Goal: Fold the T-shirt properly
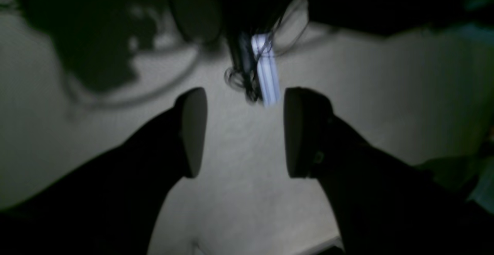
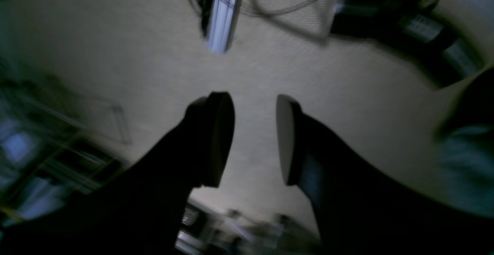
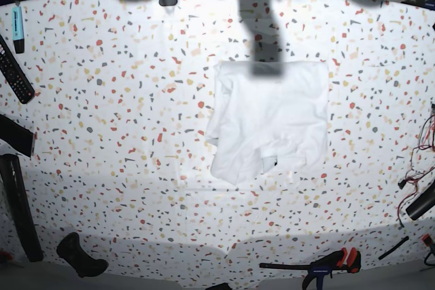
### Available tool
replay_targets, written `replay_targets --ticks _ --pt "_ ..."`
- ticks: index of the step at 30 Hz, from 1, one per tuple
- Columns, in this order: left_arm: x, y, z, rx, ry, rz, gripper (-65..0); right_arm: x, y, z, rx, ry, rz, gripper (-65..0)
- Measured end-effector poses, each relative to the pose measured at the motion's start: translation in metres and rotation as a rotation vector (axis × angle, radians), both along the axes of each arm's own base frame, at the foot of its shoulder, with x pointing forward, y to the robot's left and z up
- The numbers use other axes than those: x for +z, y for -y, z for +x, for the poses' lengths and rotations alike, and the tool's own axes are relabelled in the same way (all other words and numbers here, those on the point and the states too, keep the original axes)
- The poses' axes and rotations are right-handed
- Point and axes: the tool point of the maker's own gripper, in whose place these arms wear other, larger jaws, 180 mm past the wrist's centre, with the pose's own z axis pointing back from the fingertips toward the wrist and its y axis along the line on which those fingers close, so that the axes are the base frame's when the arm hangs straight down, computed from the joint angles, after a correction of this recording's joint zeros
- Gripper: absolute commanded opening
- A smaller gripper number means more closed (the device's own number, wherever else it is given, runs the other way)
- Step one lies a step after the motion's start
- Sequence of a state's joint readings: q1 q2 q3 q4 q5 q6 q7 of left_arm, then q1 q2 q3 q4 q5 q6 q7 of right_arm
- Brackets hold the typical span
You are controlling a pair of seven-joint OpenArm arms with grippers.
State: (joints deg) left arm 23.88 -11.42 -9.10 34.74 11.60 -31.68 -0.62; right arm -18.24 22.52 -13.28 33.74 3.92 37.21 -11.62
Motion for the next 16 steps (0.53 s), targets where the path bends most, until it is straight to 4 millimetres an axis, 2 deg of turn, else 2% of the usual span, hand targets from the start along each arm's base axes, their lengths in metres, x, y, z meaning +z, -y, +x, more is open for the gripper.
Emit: replay_targets --ticks 3,4,7,10,16 --pt "-0.002 0.015 0.002 0.035 0.000 -0.021 -34.5 -0.008 0.023 0.014 0.079 0.101 -0.147 -43.0" --pt "-0.003 0.020 0.004 0.041 0.002 -0.026 -34.5 -0.009 0.025 0.013 0.096 0.108 -0.159 -43.0" --pt "-0.006 0.034 -0.010 0.025 -0.084 -0.036 -34.5 -0.010 0.015 0.005 0.133 0.092 -0.132 -43.0" --pt "-0.005 0.036 -0.025 0.014 -0.132 -0.038 -34.5 -0.011 0.002 -0.001 0.157 0.084 -0.095 -43.0" --pt "-0.005 0.033 -0.023 0.014 -0.127 -0.030 -34.5 -0.012 -0.011 -0.007 0.194 0.080 -0.064 -43.0"
